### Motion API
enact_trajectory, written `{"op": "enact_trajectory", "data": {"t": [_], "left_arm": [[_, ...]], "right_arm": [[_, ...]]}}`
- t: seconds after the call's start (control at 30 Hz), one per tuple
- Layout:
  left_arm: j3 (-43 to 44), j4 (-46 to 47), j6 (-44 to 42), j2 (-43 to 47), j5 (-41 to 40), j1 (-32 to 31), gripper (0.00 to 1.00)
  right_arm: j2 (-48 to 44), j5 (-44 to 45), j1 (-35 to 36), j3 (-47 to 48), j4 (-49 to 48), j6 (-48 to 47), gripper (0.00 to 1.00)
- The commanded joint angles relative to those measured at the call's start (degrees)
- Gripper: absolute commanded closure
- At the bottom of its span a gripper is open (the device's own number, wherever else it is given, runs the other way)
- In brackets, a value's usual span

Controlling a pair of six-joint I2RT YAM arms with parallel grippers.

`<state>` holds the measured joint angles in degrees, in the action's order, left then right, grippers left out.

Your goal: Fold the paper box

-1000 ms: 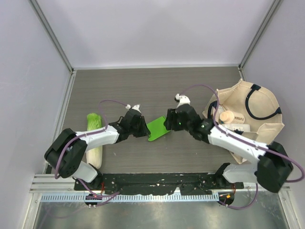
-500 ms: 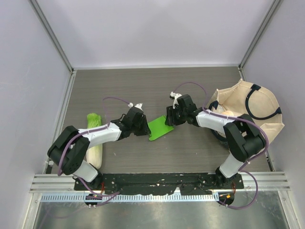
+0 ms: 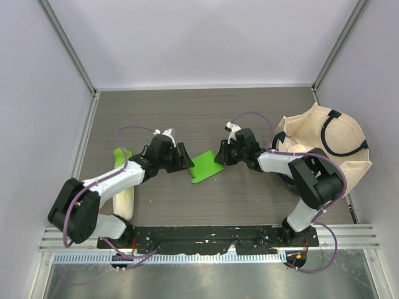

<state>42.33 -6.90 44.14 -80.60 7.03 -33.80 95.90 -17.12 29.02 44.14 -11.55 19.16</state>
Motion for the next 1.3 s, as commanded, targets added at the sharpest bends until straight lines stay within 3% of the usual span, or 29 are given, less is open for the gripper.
{"op": "enact_trajectory", "data": {"t": [0.0,0.13,0.37,0.53,0.77,1.27], "left_arm": [[-4.3,2.5,7.6,7.9,6.6,3.6,0.36],[-8.0,9.3,15.0,8.6,11.4,6.3,0.26],[-9.5,21.9,21.2,1.8,12.0,6.7,0.24],[-10.2,24.5,24.1,-2.0,9.2,6.6,0.24],[-12.7,23.1,24.9,0.2,3.8,6.6,0.24],[-11.8,34.0,27.1,-11.9,5.4,5.5,0.30]], "right_arm": [[1.6,-0.5,0.3,-2.8,-0.2,1.9,0.71],[1.7,0.9,0.3,-4.5,-2.4,3.8,0.75],[2.5,-1.5,-0.6,-6.5,-5.6,4.0,0.77],[2.3,-1.9,-3.3,-8.3,-6.9,5.5,0.80],[4.0,-5.0,-6.4,-9.6,-8.9,8.2,0.80],[7.5,-10.5,-10.9,-11.1,-11.9,11.8,0.86]]}}
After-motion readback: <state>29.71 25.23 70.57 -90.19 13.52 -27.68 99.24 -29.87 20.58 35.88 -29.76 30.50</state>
